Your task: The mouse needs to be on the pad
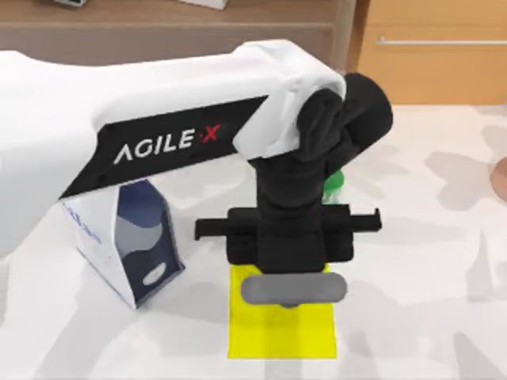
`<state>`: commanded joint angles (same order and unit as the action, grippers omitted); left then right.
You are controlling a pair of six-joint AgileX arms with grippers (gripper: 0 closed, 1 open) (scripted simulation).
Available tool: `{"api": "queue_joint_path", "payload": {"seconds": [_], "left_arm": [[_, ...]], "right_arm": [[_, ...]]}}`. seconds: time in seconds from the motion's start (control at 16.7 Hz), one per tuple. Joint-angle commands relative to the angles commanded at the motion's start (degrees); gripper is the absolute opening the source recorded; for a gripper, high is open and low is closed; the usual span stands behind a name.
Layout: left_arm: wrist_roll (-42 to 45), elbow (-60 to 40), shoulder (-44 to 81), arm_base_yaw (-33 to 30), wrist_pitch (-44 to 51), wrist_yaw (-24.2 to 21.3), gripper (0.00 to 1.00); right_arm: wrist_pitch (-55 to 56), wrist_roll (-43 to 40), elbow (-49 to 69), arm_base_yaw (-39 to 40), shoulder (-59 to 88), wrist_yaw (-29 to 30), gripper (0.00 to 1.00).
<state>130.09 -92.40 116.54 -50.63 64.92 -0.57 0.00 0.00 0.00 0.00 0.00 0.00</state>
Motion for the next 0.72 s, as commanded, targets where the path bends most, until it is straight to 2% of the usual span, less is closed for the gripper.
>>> {"api": "queue_joint_path", "payload": {"seconds": [0.12,0.72], "left_arm": [[0.61,1.29,0.22,-0.98,-0.70,2.00,0.00],[0.70,2.11,0.48,-0.77,-1.81,2.05,0.00]], "right_arm": [[0.00,0.00,0.00,0.00,0.00,0.00,1.00],[0.00,0.00,0.00,0.00,0.00,0.00,1.00]]}}
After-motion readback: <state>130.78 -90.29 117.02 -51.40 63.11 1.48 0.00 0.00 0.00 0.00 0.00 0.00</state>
